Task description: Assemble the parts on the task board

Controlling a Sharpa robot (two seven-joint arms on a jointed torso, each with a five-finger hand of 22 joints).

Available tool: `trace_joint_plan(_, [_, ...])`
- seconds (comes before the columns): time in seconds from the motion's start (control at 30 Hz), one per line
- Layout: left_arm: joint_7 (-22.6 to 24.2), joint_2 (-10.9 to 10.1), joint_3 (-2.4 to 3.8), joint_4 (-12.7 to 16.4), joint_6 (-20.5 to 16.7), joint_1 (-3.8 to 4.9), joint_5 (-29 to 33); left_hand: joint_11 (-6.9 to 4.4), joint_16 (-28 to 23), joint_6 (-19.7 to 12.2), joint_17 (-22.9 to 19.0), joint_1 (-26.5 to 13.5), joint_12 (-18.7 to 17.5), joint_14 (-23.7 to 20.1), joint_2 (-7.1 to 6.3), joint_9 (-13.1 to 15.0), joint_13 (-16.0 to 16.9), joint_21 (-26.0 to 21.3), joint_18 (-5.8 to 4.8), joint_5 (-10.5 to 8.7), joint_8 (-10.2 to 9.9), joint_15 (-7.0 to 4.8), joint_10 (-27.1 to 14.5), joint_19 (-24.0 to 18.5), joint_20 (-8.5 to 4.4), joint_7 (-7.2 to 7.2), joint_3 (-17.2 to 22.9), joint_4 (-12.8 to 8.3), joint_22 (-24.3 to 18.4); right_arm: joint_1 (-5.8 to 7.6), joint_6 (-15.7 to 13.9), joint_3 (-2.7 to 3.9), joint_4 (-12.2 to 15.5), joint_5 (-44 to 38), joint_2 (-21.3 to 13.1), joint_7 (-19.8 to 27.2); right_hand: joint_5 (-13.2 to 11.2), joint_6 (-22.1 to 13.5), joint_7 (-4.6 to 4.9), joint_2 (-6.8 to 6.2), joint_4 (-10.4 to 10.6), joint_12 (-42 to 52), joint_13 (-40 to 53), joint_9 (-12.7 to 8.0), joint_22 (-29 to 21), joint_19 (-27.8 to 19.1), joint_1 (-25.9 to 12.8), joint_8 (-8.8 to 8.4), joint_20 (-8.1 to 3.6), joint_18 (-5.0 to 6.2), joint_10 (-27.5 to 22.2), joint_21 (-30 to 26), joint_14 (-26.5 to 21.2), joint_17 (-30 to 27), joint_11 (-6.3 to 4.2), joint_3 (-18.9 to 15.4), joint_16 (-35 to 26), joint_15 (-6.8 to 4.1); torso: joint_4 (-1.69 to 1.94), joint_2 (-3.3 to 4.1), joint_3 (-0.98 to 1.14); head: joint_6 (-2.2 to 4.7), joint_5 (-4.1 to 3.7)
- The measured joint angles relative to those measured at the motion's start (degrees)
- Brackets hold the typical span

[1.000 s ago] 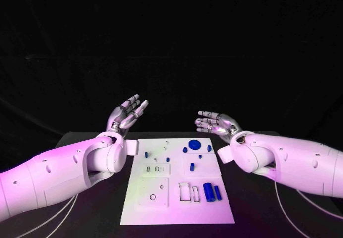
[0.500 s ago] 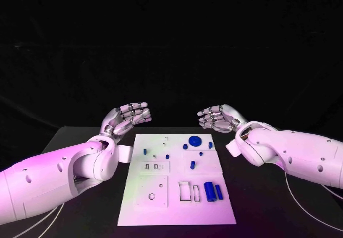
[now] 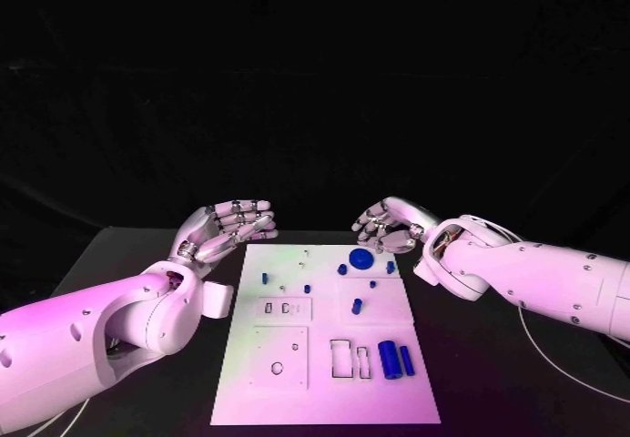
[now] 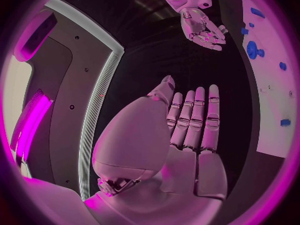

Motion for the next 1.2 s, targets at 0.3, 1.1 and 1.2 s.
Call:
trace_joint_plan(0.3, [-0.5, -1.33, 0.26, 2.6, 0.83, 0.0, -0.63, -0.3, -1.02, 0.98, -0.01, -1.19, -1.01, 0.66, -0.64, -0.28, 0.0, 0.62, -0.02, 0.0, 0.0, -0.24, 1.1, 1.87, -0.58, 0.2, 1.2, 0.66, 0.07, 0.51, 4.57, 0.06, 1.17, -17.67, 1.01, -8.78, 0.58, -0.89, -0.59, -3.2, 3.29, 2.76, 3.3, 1.61, 26.01, 10.11, -2.63, -0.82, -0.71, -1.63, -2.82, 22.09, 4.98, 30.19, -0.3, 2.02, 32.08, 0.01, 0.7, 2.26, -0.71, 0.27, -1.41])
trace_joint_plan(1.1, [-1.33, -2.06, 0.64, 3.77, 0.9, 0.22, -0.89, -0.09, -1.75, 0.98, 0.18, -2.08, -2.21, 2.08, -1.07, -0.67, 0.01, 2.67, -0.02, -0.01, 0.0, -0.45, 1.71, 4.89, -1.25, 0.2, 2.51, 0.61, 0.67, 0.08, 8.88, 0.0, 1.27, -29.36, 3.82, -17.01, -0.82, -3.2, -0.11, -4.7, 5.73, 3.25, 2.77, 3.32, 43.57, 15.82, -2.47, -0.82, 0.16, -3.77, -9.85, 34.41, 5.2, 46.54, 0.83, 2.1, 47.16, 0.67, 0.74, 4.24, -0.82, 0.26, -1.22])
trace_joint_plan(1.2, [-1.4, -2.06, 0.64, 3.81, 0.89, 0.22, -0.87, -0.09, -1.75, 0.98, 0.18, -2.31, -2.21, 2.08, -1.3, -0.67, 0.01, 2.67, -0.02, -0.01, 0.0, -0.45, 1.71, 4.89, -1.25, 0.2, 2.51, 0.61, 0.66, -0.05, 8.98, -0.01, 0.91, -29.6, 4.32, -17.14, -0.82, -3.2, -0.11, -4.7, 5.95, 3.55, 2.77, 3.41, 43.95, 16.03, -2.48, -0.82, 0.36, -3.77, -9.85, 34.85, 5.2, 46.79, 0.83, 2.32, 47.45, 0.67, 0.74, 4.31, -0.82, 0.3, -1.16])
